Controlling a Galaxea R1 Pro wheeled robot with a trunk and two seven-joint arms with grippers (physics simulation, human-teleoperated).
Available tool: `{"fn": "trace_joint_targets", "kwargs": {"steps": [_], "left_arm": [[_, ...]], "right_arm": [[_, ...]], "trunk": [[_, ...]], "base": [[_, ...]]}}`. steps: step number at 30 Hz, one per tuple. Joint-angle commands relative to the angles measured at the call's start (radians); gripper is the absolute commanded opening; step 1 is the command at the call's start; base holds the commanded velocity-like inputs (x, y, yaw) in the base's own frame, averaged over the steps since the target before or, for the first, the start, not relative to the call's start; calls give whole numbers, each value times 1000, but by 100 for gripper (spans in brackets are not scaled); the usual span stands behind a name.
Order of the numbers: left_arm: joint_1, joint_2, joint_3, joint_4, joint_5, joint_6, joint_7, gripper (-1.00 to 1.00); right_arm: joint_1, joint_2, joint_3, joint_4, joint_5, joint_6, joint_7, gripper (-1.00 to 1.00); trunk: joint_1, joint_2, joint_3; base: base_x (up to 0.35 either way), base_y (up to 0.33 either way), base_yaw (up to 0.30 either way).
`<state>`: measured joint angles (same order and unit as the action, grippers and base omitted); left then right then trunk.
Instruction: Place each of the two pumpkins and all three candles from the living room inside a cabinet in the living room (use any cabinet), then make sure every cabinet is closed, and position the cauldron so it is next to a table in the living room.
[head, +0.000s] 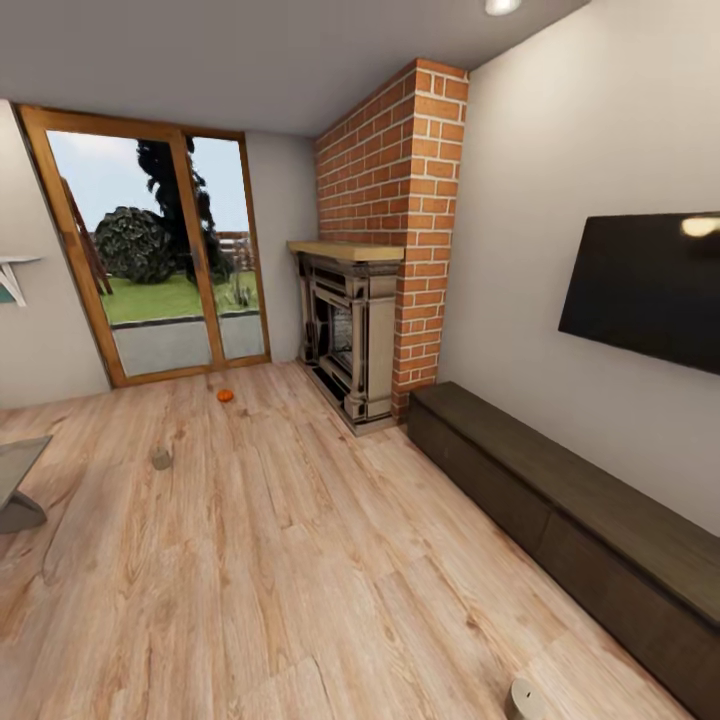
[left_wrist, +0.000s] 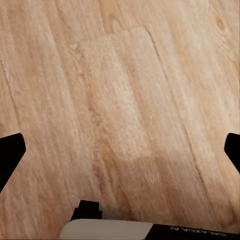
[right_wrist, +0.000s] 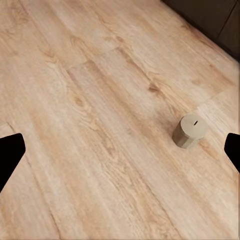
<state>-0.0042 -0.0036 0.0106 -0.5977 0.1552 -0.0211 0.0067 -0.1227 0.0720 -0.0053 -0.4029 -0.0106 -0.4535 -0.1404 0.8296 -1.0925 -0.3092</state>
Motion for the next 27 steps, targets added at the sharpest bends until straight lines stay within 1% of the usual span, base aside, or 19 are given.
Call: {"fn": "trace_joint_targets", "kwargs": {"steps": [1, 4, 5, 8, 13, 19, 27], "left_arm": [[0, 5, 9, 11, 17, -24, 1, 100], [0, 10, 33, 40, 32, -106, 1, 100], [0, 10, 35, 46, 33, -117, 1, 100], [0, 10, 40, 65, 35, -173, 0, 100], [0, 10, 40, 71, 35, -232, 0, 100], [0, 11, 39, 91, 35, -256, -1, 100], [0, 11, 37, 111, 35, -261, -1, 100]], "right_arm": [[-2, 0, -1, 3, -1, -4, -2, 100], [-3, -1, -2, 17, 0, -5, -2, 100], [-3, -1, -2, 20, 0, -5, -1, 100], [-3, -1, -2, 34, 1, -6, -1, 100], [-3, -1, -1, 39, 2, -21, -1, 100], [-3, -1, 0, 46, 4, -44, -1, 100], [-3, 0, 3, 59, 6, -50, -1, 100]], "trunk": [[-4, 7, 2], [-15, 28, 11], [-19, 35, 15], [-19, 35, 15], [-19, 35, 15], [-19, 35, 15], [-19, 35, 14]], "base": [[0, 0, 0], [0, 0, 0], [0, 0, 0], [0, 0, 0], [0, 0, 0], [0, 0, -8], [0, 0, -158]]}}
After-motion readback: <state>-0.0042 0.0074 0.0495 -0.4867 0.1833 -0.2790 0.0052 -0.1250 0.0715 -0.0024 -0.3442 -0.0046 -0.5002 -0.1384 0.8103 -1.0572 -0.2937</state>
